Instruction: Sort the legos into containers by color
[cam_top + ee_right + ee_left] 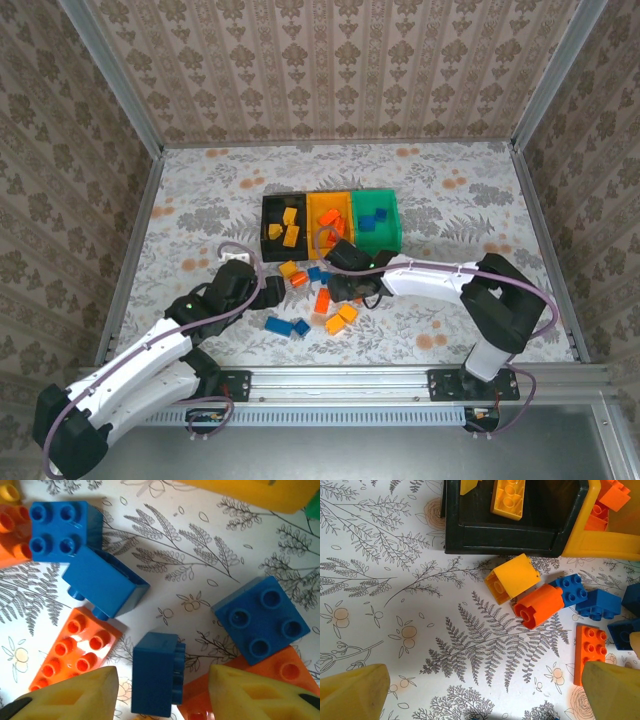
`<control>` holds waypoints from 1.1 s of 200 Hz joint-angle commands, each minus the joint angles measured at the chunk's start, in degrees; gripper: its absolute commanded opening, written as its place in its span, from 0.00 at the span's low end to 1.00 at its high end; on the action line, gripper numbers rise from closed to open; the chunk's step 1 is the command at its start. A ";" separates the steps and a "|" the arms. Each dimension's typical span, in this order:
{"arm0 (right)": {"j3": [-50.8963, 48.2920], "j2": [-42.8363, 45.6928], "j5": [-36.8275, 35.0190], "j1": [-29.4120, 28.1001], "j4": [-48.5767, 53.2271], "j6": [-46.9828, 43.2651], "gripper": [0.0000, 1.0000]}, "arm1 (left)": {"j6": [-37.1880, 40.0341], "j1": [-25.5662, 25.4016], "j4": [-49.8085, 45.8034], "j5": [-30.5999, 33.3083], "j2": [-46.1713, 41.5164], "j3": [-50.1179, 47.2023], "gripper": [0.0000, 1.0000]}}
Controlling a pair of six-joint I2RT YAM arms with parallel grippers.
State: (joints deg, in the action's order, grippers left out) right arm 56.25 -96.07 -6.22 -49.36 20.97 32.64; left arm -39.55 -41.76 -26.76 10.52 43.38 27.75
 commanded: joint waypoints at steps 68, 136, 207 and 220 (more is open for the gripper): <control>3.17 -4.50 -2.57 -0.93 1.43 -1.35 0.38 | -1.49 1.25 0.44 -1.24 -0.66 -1.01 1.00; 1.34 6.27 -5.35 -0.46 -0.55 -2.55 0.25 | -1.14 1.67 0.52 -2.00 -0.53 -0.70 1.00; 7.60 11.46 -8.21 13.81 3.05 -3.55 0.25 | -1.40 1.96 0.59 -2.77 0.09 0.37 1.00; 10.51 8.06 -8.31 16.32 3.15 -3.77 0.25 | -1.44 2.00 0.47 -2.91 0.22 0.52 1.00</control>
State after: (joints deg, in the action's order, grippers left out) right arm 61.87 -83.57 -12.05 -36.93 22.11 30.04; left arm -39.92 -40.34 -26.59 8.71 43.40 27.35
